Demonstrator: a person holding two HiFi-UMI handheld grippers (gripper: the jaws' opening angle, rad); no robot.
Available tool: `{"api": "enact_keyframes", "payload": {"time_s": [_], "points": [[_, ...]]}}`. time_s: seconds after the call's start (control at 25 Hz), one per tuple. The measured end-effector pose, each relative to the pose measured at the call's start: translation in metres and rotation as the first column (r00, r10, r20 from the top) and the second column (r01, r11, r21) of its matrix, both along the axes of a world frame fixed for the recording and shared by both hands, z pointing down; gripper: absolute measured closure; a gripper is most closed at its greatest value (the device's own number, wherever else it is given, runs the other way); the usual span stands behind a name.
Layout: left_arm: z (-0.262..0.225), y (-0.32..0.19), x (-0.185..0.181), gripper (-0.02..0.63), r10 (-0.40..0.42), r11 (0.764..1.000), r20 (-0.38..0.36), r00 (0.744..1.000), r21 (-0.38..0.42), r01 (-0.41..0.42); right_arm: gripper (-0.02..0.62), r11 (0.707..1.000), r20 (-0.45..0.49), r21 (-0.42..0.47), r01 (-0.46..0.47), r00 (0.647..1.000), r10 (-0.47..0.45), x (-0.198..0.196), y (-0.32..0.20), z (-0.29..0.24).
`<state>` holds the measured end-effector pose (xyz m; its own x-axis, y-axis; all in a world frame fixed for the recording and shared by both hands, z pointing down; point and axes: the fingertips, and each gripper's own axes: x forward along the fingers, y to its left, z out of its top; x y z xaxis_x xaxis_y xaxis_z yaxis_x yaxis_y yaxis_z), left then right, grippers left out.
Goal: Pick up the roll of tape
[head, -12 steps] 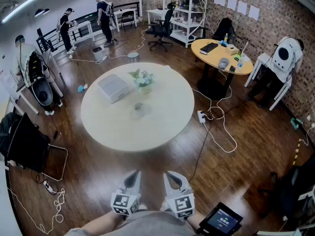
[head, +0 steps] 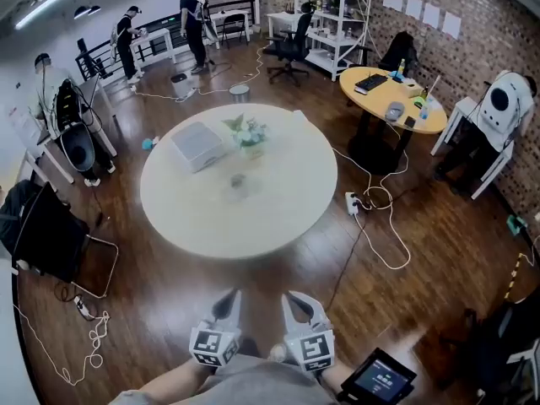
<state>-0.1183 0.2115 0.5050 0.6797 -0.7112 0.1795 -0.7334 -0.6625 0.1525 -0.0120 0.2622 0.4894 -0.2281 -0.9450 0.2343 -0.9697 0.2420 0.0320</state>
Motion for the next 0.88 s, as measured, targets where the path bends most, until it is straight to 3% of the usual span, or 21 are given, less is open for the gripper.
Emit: {"api": "enact_keyframes", "payload": {"time_s": [0.4,0.88], "points": [[0.012,-0.040,0.010,0.604,-0.067,0.997,0.008,0.998,-0.026,0.067,0.581,1.000,0.013,-0.012,0.023,1.000,-0.023,0.023,-0.038,0.007],[0.024,-0.157,0.021,0.606,-0.068,0.996,-0.007,0.998,-0.053,0.067,0.581,0.998,0.003,-0.056,0.009,1.000,-0.009,0.034,-0.149,0.023]]}}
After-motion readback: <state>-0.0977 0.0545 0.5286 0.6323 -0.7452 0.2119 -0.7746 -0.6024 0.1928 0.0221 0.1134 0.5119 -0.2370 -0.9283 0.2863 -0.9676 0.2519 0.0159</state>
